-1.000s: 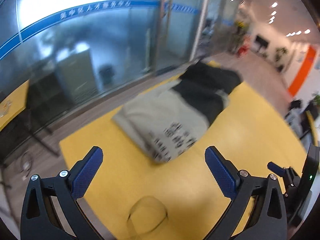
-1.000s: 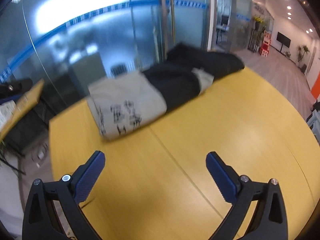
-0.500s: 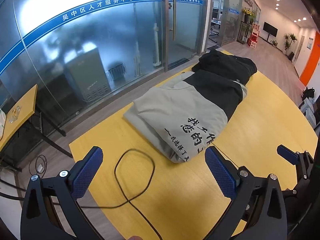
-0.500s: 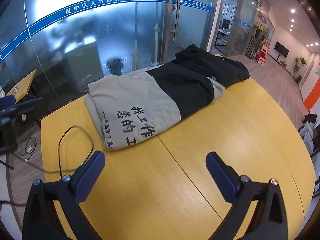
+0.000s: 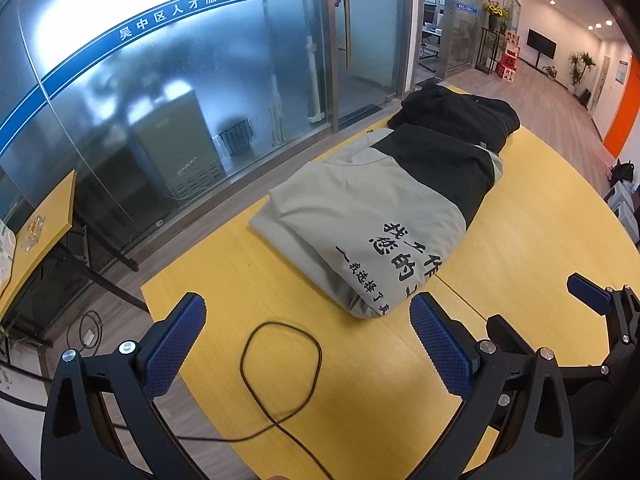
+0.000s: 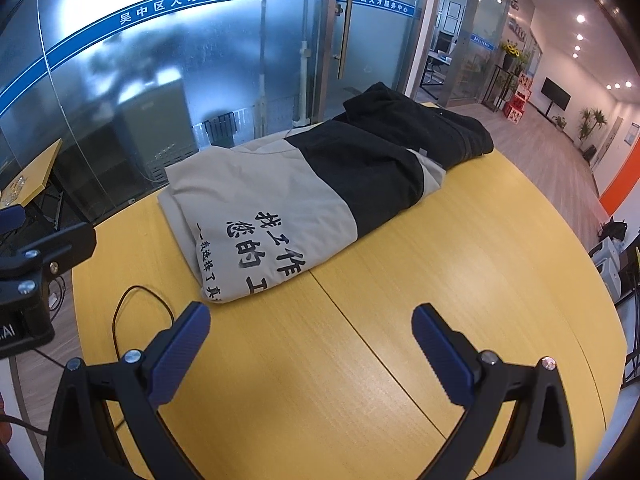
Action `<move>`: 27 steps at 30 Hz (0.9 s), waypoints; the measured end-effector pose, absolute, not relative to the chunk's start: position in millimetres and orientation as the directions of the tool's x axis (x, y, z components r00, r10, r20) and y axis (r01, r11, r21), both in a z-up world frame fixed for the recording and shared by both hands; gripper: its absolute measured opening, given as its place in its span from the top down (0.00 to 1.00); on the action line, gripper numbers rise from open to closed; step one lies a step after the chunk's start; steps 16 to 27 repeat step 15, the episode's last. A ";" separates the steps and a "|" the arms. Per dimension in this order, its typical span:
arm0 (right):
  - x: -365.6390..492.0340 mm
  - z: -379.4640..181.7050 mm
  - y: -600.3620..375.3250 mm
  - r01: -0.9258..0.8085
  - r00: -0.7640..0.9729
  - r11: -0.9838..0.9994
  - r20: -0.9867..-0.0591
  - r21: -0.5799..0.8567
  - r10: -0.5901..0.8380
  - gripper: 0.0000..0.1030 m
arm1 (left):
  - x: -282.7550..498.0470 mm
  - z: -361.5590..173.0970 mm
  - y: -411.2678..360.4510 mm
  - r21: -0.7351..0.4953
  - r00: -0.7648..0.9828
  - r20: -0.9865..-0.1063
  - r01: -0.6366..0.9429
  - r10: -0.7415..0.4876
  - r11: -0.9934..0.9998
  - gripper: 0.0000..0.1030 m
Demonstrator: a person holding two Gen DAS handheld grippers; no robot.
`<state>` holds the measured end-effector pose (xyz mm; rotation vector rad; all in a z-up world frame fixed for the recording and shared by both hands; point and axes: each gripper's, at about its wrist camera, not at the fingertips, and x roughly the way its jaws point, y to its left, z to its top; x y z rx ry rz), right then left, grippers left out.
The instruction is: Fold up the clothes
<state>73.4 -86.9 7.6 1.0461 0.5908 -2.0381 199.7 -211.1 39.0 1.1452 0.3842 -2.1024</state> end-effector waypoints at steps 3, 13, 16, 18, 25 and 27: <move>73.9 7.0 -85.9 0.790 -0.381 -0.610 -0.829 -0.062 -0.409 0.00 | 199.8 37.7 -208.5 0.083 -0.353 -0.818 0.709 -0.454 -0.700 0.00; 76.1 8.6 -84.1 0.787 -0.386 -0.614 -0.829 -0.067 -0.404 0.00 | 205.0 36.0 -215.5 0.072 -0.332 -0.819 0.750 -0.468 -0.658 0.00; 76.4 8.2 -85.4 0.787 -0.384 -0.613 -0.831 -0.068 -0.402 0.00 | 205.5 36.1 -215.1 0.075 -0.341 -0.811 0.745 -0.475 -0.663 0.00; 76.4 8.2 -85.4 0.787 -0.384 -0.613 -0.831 -0.068 -0.402 0.00 | 205.5 36.1 -215.1 0.075 -0.341 -0.811 0.745 -0.475 -0.663 0.00; 76.4 8.2 -85.4 0.787 -0.384 -0.613 -0.831 -0.068 -0.402 0.00 | 205.5 36.1 -215.1 0.075 -0.341 -0.811 0.745 -0.475 -0.663 0.00; 76.4 8.2 -85.4 0.787 -0.384 -0.613 -0.831 -0.068 -0.402 0.00 | 205.5 36.1 -215.1 0.075 -0.341 -0.811 0.745 -0.475 -0.663 0.00</move>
